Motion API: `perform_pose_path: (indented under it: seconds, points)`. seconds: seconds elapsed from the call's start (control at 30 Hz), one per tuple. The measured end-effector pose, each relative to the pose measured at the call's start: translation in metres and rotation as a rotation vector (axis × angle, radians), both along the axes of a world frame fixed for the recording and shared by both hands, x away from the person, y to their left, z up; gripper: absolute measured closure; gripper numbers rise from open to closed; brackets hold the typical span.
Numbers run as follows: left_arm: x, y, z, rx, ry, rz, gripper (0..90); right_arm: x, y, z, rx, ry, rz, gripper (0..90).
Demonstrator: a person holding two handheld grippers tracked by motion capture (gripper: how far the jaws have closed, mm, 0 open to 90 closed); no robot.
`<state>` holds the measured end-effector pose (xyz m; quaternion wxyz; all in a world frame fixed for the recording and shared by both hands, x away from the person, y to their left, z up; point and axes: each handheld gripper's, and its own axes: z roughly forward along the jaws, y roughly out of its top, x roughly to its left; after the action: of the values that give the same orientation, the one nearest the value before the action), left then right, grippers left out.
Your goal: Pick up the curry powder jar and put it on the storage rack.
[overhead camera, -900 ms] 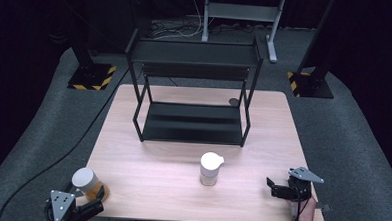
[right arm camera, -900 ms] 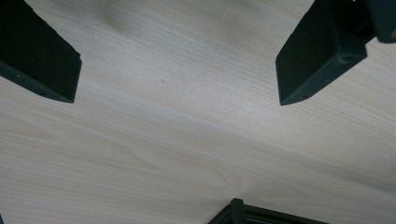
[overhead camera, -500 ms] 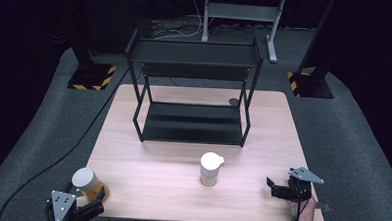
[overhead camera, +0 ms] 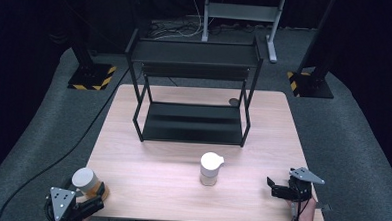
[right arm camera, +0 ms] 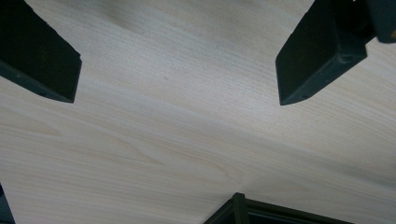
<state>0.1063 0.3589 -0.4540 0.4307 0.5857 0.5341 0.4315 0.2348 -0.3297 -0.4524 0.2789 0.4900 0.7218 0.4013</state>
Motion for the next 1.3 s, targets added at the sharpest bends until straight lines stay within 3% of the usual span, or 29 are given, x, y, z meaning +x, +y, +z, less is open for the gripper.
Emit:
perform_pose_path:
  seconds: [0.17, 0.4, 0.47, 0.8, 1.3]
  points:
    - [0.003, 0.001, -0.004, -0.026, -0.012, 0.017, 0.0, 0.000, 0.000, 0.000, 0.002, 0.001, 0.001, 0.0]
    - [0.005, 0.001, -0.005, -0.009, -0.011, 0.003, 0.2, 0.000, 0.000, 0.000, 0.001, -0.002, -0.001, 0.0]
    - [0.004, 0.002, -0.006, -0.016, -0.016, 0.006, 12.3, 0.000, 0.000, 0.000, 0.001, -0.001, 0.001, 0.0]
    - [0.002, 0.009, -0.008, -0.046, -0.038, -0.019, 33.1, 0.000, 0.000, 0.000, 0.001, 0.001, 0.001, 0.0]
    - [0.001, 0.010, -0.008, -0.045, -0.040, -0.055, 33.8, 0.001, -0.001, 0.001, 0.001, 0.006, 0.006, 0.0]
